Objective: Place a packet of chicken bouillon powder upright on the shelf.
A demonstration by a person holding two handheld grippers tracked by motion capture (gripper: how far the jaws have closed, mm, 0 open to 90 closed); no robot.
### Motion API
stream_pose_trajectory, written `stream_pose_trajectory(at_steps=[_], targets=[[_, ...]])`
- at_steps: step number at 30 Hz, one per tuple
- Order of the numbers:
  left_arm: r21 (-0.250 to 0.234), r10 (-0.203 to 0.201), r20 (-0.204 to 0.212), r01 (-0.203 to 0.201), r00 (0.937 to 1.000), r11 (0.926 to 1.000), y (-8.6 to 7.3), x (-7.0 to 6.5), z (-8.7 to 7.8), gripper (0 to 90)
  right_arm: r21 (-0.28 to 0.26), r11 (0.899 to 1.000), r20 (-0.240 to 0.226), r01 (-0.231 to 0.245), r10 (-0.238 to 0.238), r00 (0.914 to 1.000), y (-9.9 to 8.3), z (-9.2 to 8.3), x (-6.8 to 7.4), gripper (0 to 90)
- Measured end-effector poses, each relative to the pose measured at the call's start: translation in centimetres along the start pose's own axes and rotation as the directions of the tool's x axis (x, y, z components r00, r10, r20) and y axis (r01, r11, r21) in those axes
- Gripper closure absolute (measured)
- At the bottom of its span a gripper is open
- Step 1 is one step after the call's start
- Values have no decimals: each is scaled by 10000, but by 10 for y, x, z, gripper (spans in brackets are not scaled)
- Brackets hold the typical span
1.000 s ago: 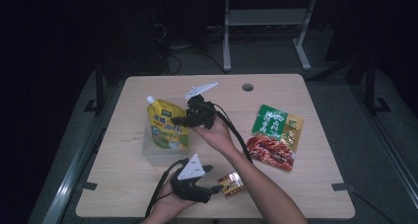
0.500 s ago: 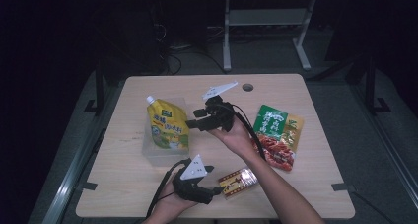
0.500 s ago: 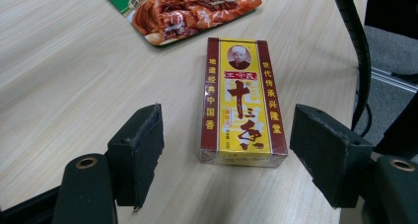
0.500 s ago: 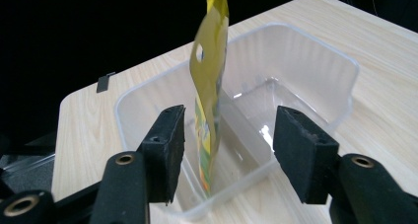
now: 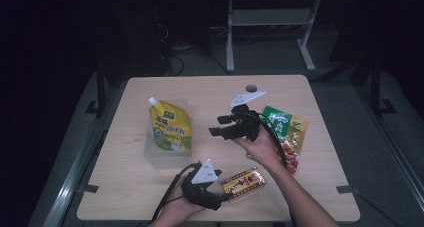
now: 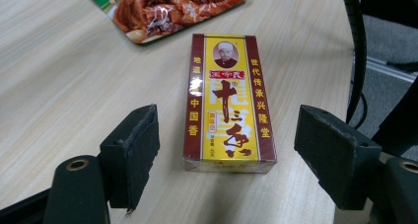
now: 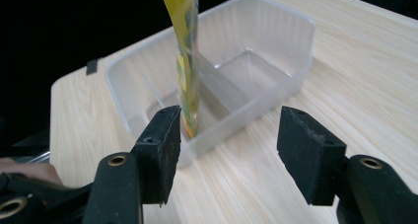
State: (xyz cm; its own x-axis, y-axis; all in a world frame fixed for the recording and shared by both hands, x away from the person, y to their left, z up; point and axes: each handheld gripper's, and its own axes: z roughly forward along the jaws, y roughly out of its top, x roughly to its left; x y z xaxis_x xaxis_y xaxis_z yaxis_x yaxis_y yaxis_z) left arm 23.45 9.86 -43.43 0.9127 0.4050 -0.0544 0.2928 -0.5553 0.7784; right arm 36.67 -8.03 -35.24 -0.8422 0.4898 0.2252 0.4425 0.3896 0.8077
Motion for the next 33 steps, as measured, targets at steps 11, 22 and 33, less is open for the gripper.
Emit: stream_pose_trajectory(at_steps=[11, 22, 33], targets=[[584, 410, -71, -405, 9991, 9975, 2, -1, 14, 222, 77, 9990, 535, -451, 446, 9976, -31, -30, -11, 402], [978, 849, -158, -830, 9963, 9917, 2, -3, 23, 252, 119, 9972, 847, -740, 727, 9937, -57, -48, -16, 387], [1317, 850, -93, -830, 9963, 9878, 4, -7, 31, 264, 415, 9913, 1055, -1248, 1199, 9872, -89, -57, -19, 365]])
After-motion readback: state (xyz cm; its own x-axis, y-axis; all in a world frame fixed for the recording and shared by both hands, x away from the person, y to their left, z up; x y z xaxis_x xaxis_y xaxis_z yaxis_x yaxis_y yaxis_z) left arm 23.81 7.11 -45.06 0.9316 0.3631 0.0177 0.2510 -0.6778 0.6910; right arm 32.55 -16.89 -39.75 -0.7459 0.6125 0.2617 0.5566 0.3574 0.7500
